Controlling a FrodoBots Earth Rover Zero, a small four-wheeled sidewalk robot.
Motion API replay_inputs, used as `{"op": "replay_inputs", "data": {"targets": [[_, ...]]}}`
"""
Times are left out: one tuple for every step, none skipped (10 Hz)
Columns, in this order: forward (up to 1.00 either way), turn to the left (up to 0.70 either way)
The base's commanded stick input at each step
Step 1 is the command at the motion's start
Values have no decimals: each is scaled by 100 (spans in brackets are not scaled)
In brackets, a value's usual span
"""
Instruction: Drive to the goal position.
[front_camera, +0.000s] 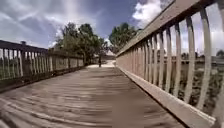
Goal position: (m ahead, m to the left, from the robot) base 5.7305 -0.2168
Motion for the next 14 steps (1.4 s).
{"op": "replay_inputs", "data": {"targets": [[85,0],[85,0],[85,0],[85,0],[85,0],[85,0],[85,32],[85,33],[85,0],[85,0],[85,0],[85,0],[85,0],[85,0]]}}
